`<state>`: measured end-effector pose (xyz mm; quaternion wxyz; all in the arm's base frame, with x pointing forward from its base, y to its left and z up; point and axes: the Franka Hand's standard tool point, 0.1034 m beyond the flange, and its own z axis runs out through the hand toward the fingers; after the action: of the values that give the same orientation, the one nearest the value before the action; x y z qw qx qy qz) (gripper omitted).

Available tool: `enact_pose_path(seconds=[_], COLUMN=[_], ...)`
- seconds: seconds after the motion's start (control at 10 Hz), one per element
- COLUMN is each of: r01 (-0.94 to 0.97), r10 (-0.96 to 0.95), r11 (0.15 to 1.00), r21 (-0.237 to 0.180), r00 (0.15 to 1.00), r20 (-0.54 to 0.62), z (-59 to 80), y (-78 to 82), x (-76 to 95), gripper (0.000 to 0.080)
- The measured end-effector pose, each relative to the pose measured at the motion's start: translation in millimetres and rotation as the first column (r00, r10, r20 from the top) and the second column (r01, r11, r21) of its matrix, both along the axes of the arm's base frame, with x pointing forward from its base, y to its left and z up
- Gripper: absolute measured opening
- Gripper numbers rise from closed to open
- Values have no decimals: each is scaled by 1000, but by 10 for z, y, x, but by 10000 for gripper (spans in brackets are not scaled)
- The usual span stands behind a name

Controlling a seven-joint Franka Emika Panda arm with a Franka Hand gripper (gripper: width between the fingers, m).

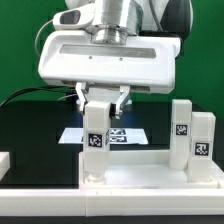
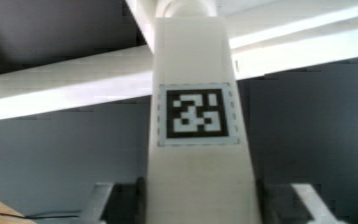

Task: Assemble desk

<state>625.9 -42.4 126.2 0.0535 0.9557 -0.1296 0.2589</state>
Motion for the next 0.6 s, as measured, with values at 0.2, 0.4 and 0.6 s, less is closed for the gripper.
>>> enact_pose_path(seconds=[0.2, 0.4, 0.6], r01=[-8, -12, -15], r10=[8, 13, 16], r11=[1000, 1000, 1000], r21=[-12, -21, -25], r00=[1000, 999, 999], r20=[16, 35, 34], z=[-40, -44, -42], y=[21, 32, 11], x=[13, 27, 26], gripper=[287, 287, 287])
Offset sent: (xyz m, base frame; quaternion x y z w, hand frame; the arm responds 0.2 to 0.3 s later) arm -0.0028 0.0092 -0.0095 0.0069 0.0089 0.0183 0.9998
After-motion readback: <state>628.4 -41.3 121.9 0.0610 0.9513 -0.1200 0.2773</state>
